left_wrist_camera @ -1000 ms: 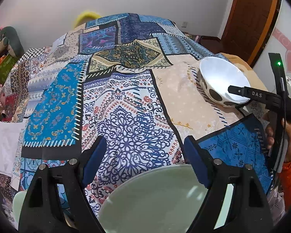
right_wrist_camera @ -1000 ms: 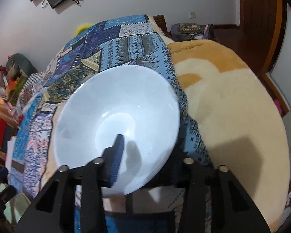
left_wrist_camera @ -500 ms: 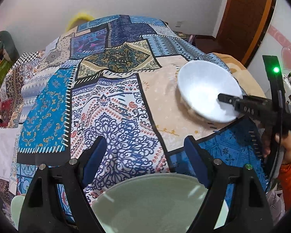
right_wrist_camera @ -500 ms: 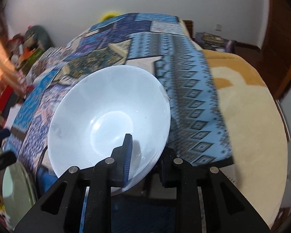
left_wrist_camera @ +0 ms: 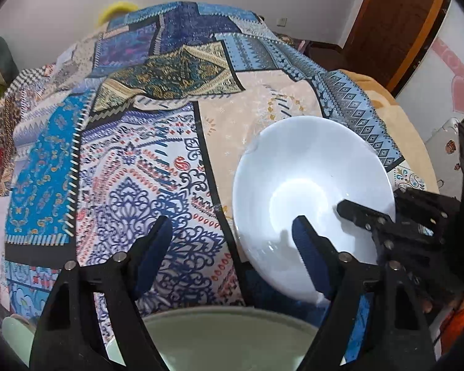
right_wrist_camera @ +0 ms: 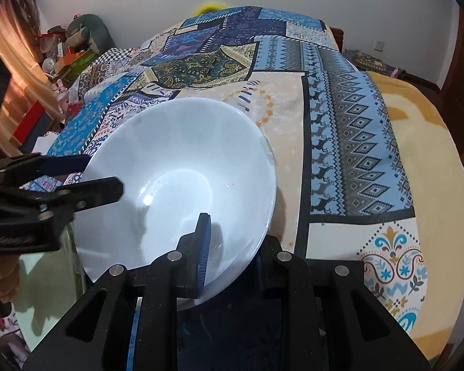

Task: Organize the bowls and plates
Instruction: 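Close both tools on opposite sides of the white bowl's rim, then lift the white bowl with both tools and carry it over the nested bowls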

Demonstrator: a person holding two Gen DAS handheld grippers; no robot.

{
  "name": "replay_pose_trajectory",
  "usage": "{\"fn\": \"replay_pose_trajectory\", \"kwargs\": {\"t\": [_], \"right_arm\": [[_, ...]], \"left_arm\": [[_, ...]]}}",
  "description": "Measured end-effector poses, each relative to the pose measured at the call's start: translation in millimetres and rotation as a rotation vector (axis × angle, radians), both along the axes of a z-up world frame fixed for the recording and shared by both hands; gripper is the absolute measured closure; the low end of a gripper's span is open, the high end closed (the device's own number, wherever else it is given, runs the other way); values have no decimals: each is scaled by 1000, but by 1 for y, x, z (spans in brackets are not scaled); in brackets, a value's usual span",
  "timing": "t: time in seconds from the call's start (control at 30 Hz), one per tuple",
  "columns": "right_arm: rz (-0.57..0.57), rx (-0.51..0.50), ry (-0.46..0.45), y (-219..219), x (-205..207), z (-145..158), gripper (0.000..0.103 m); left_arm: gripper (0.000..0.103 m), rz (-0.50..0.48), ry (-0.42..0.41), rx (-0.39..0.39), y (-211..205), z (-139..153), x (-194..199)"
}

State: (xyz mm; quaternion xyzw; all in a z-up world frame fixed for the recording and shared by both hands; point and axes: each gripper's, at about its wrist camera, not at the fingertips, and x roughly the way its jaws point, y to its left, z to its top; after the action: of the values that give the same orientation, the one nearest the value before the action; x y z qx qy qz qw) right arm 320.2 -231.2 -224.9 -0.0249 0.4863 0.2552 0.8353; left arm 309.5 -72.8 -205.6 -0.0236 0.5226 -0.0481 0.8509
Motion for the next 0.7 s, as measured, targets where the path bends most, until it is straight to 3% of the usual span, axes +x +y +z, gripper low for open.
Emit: {"fn": "replay_pose_trajectory", "kwargs": {"t": [0.23,0.47,0.57,0.63,0.7], "right_arm": [[-48,53,34,-5,0,1,78],[-81,84,26,-5,-2,0,80],[-84,83,13,-5,-2,1,81],[-89,80,10,-5,-3,2,81],[-100,91,12,-7,-4,3,82]], "left_arm": [[53,-12,70,-16,-4,-22,14],[64,-23,42,-4,-9,-28,17],[71,-33,39,-11,-11,-29,19],[82,-41,40,-19,-14,-28,20],[84,-38,37,-25,-15,-27,20]]}}
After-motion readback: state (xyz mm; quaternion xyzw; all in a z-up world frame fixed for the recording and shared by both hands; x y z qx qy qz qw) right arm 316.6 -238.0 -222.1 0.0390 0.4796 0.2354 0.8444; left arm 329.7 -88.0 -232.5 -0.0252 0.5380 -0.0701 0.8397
